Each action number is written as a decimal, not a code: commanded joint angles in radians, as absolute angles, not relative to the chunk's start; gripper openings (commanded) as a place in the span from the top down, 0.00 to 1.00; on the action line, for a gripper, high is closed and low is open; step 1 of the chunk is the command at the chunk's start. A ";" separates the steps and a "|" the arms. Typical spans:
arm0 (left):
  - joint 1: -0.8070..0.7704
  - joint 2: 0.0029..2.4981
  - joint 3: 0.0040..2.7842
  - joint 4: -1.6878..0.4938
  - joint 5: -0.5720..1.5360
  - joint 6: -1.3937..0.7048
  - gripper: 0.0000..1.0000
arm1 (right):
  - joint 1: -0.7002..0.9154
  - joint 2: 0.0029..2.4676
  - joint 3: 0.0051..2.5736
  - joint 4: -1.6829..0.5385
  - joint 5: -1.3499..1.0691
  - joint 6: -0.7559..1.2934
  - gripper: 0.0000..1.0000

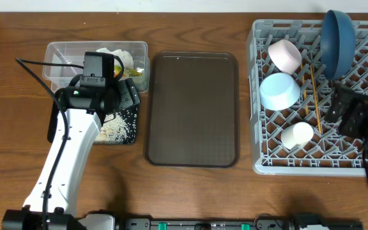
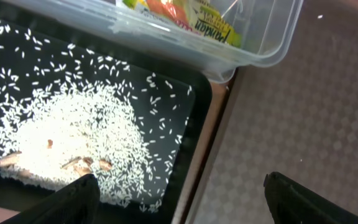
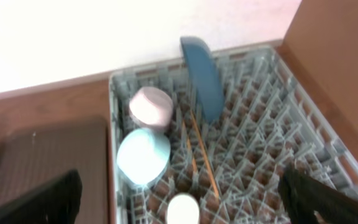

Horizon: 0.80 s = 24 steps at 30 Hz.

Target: Sort waste into correct bins and load items into the dishwasher rack

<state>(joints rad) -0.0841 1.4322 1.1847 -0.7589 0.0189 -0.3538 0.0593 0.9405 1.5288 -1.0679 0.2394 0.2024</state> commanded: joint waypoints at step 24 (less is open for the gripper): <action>-0.081 1.421 1.195 -0.762 0.007 -0.344 0.13 | 0.061 0.006 0.005 -0.045 0.017 0.134 0.01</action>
<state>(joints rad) -0.0841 1.4322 1.1851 -0.7593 0.0189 -0.3538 0.0502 0.0544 0.0154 -0.0174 0.0292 0.1478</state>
